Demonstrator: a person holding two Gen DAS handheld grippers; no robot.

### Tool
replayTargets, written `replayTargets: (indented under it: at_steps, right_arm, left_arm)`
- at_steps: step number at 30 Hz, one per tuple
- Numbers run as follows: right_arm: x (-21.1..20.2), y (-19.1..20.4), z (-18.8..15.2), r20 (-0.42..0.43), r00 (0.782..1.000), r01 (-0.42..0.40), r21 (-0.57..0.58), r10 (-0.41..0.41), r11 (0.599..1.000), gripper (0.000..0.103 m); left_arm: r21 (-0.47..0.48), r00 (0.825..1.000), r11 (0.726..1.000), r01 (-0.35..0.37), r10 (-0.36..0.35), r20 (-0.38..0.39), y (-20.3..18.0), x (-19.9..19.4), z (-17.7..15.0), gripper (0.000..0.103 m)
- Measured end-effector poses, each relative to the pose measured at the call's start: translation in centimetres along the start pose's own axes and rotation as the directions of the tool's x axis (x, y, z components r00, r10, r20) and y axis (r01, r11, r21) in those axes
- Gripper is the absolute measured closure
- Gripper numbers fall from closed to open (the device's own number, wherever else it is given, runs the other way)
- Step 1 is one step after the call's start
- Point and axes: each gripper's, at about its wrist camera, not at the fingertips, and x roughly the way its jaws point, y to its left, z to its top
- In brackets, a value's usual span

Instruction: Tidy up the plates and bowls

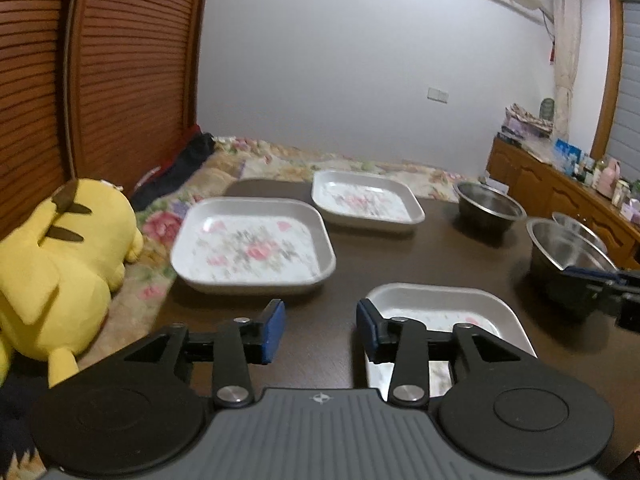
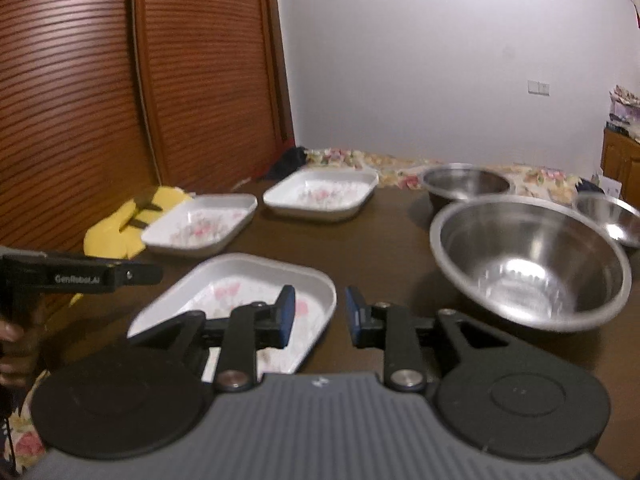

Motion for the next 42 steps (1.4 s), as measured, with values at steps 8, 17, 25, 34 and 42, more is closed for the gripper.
replayTargets:
  at_steps: [8,17,25,34,42]
  right_arm:
    - [2.2,1.5,4.0,0.006,0.997,-0.078,-0.041,0.078,0.996,0.072]
    - [6.3,3.7,5.6,-0.043,0.988,-0.152,-0.071,0.149,0.986,0.072]
    - [10.1,5.0,6.7,-0.129,0.973,-0.205,-0.079,0.194,0.976,0.072]
    - [15.1,5.7,7.9,-0.226,0.951,-0.229,-0.061,0.21,0.971,0.072]
    - [18.3,6.3,7.4,-0.298,0.927,-0.245,-0.018,0.229,0.969,0.072]
  left_arm:
    - [0.004,0.998,0.999,-0.04,0.04,0.041,2.3,0.5,2.7,0.048]
    - [0.0,0.995,0.996,-0.093,0.093,0.043,5.4,2.9,4.3,0.044]
    - [-0.036,0.993,0.992,-0.121,0.122,0.01,8.6,6.1,4.9,0.044]
    - [-0.058,0.992,0.99,-0.129,0.128,-0.018,11.0,8.8,5.3,0.044]
    - [-0.069,0.992,0.991,-0.118,0.115,-0.045,12.1,10.0,4.9,0.057]
